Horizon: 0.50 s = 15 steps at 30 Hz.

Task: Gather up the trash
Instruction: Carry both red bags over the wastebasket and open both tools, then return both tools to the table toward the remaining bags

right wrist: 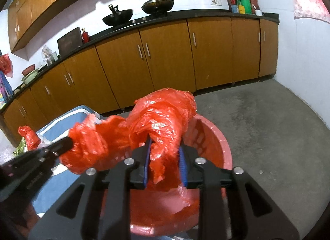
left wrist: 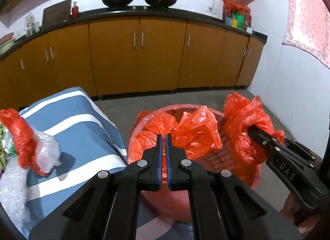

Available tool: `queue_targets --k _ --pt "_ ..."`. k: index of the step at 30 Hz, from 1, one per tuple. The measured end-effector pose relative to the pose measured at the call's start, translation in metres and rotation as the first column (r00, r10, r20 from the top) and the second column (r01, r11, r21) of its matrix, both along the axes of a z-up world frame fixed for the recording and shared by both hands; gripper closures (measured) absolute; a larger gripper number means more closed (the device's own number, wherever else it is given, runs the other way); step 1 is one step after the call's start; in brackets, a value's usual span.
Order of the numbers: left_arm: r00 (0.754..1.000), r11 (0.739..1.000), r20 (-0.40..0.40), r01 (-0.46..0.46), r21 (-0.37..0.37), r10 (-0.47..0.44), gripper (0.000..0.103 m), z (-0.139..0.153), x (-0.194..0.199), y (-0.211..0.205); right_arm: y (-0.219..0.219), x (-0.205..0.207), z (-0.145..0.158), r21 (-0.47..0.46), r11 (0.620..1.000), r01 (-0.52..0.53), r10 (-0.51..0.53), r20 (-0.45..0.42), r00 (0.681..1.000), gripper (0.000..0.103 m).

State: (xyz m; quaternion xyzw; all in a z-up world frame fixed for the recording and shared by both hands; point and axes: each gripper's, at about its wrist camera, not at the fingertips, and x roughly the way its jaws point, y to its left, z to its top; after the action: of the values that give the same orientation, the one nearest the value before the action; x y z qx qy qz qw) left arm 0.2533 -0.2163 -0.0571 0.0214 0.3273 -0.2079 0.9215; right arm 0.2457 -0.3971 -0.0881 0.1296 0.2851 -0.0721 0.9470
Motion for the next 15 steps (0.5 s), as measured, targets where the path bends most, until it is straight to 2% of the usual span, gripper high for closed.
queue_targets --k 2,8,13,15 --pt "1.0 1.0 -0.03 -0.002 -0.007 0.002 0.099 -0.006 0.005 -0.002 -0.004 0.002 0.0 0.005 1.0 0.002 -0.002 0.006 1.0 0.072" --pt "0.997 0.999 -0.065 -0.031 -0.027 0.03 0.077 -0.014 0.011 0.007 -0.014 -0.004 -0.007 0.032 0.999 0.008 -0.008 0.007 1.0 0.065" --pt "0.997 0.998 -0.054 -0.051 -0.035 0.049 0.076 -0.01 0.004 0.018 -0.005 -0.01 -0.008 0.011 1.0 -0.011 0.011 0.006 1.0 0.062" --pt "0.998 0.998 -0.025 -0.062 -0.031 0.061 0.074 -0.004 -0.003 0.025 -0.001 -0.012 -0.005 -0.003 1.0 -0.017 0.017 0.012 1.0 0.061"
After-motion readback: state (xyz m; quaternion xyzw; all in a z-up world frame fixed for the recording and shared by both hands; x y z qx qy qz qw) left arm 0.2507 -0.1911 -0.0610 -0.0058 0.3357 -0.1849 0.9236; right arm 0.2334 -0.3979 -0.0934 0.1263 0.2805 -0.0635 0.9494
